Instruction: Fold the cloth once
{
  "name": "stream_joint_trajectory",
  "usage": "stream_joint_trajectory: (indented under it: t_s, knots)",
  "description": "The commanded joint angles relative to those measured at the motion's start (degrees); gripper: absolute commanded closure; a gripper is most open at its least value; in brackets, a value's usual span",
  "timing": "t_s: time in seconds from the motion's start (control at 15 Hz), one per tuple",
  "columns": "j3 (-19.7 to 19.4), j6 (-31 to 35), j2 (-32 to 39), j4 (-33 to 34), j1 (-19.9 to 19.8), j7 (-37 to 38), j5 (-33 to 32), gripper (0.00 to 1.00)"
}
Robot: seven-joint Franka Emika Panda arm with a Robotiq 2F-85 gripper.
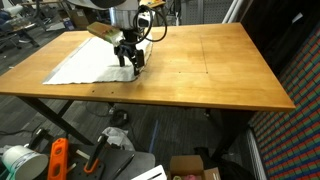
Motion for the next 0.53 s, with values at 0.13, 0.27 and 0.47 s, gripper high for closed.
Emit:
stream_joint_trajectory:
  t_s: [0.13, 0.27, 0.47]
  knots:
    - [0.1, -0.6, 3.5, 3.7, -0.9, -1.6, 3.4, 0.00]
    - [0.1, -1.2, 4.3, 4.4, -0.8, -1.3, 3.4, 0.00]
    - [-0.3, -0.6, 3.9, 3.1, -0.2, 0.2, 2.2, 0.00]
